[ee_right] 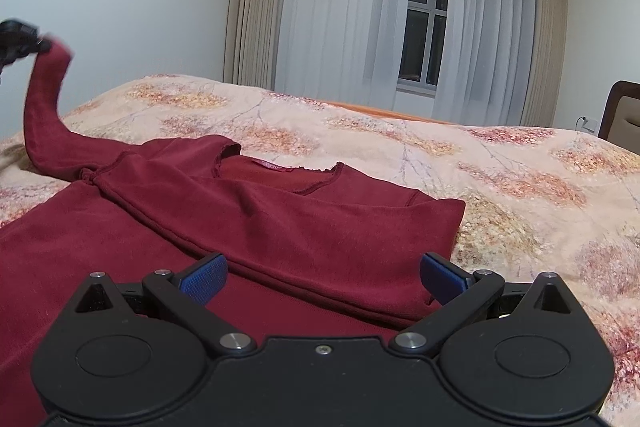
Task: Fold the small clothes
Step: 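Grasp the other sleeve with the left gripper and lift it, then lay the held sleeve across the sweater body and open the left gripper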
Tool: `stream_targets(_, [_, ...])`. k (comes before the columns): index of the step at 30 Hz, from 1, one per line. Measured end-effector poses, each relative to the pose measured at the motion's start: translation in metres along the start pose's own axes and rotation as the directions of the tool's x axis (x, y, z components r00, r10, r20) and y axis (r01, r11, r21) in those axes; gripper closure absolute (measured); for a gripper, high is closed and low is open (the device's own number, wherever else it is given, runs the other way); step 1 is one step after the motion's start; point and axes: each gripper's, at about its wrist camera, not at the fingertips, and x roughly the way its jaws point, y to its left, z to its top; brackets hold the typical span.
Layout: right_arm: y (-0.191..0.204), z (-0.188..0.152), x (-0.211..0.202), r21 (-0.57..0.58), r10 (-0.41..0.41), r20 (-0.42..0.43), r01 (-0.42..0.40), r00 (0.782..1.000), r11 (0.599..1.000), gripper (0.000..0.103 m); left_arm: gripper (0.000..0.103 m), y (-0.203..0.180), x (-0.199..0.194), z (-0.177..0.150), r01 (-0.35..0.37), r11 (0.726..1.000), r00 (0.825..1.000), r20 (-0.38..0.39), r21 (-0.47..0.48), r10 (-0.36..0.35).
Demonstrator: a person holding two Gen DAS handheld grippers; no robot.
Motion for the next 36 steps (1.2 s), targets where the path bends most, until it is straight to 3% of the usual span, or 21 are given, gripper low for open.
stream_targets(5, [-0.005,-0.003,-0.003,0.012,-0.011,0.001,0.011,1.0,1.0,0.001,0.098,-0.075,0.004,-0.022,0.2,0.973,0.977,-0.096,0.112,-0.189])
stream_targets(11, [-0.019,-0.01,-0.008,0.046,-0.035,-0.01,0.035,0.999,0.998,0.001,0.098,-0.156,-0.006,-0.079,0.383,0.883,0.918,-0.219,0.272,-0.331])
stream_targets(17, [-0.032,-0.017,-0.012,0.078,-0.063,-0.02,0.064,0.998,0.995,0.001,0.098,-0.203,-0.038,-0.13,0.498,0.802,0.856,-0.338,0.33,-0.392])
stream_targets(20, [-0.039,-0.021,-0.014,0.116,-0.074,-0.022,0.076,0.997,0.99,0.001,0.098,-0.212,-0.042,-0.15,0.544,0.779,0.82,-0.397,0.312,-0.413])
stream_targets(24, [-0.051,-0.025,-0.012,0.182,-0.072,-0.035,0.077,0.997,0.98,0.001,0.095,-0.209,-0.036,-0.157,0.575,0.781,0.775,-0.47,0.244,-0.423])
stream_targets(27, [-0.057,-0.026,-0.01,0.226,-0.06,-0.039,0.068,0.997,0.972,0.001,0.074,-0.198,-0.027,-0.151,0.596,0.789,0.729,-0.513,0.149,-0.453])
stream_targets(29, [-0.06,-0.026,-0.009,0.258,-0.051,-0.035,0.058,0.998,0.964,0.001,0.043,-0.19,-0.028,-0.146,0.596,0.796,0.715,-0.517,0.101,-0.47])
stream_targets(32, [-0.06,-0.023,-0.006,0.296,-0.022,-0.026,0.029,0.999,0.955,0.001,0.034,-0.181,-0.033,-0.138,0.594,0.802,0.709,-0.513,0.065,-0.484])
stream_targets(33, [-0.058,-0.022,-0.004,0.303,-0.014,-0.023,0.02,1.0,0.953,0.001,0.03,-0.177,-0.035,-0.135,0.588,0.807,0.71,-0.513,0.054,-0.483])
stream_targets(34, [-0.056,-0.02,-0.003,0.309,-0.005,-0.019,0.011,1.0,0.951,0.001,0.02,-0.173,-0.037,-0.131,0.574,0.818,0.718,-0.508,0.044,-0.476])
stream_targets(35, [-0.053,-0.017,-0.001,0.314,0.006,-0.015,-0.001,1.0,0.95,0.001,0.01,-0.169,-0.039,-0.127,0.551,0.834,0.733,-0.5,0.037,-0.462])
stream_targets(36, [-0.05,-0.015,0.001,0.319,0.02,-0.009,-0.016,1.0,0.948,0.001,0.007,-0.163,-0.04,-0.123,0.524,0.851,0.751,-0.488,0.032,-0.444])
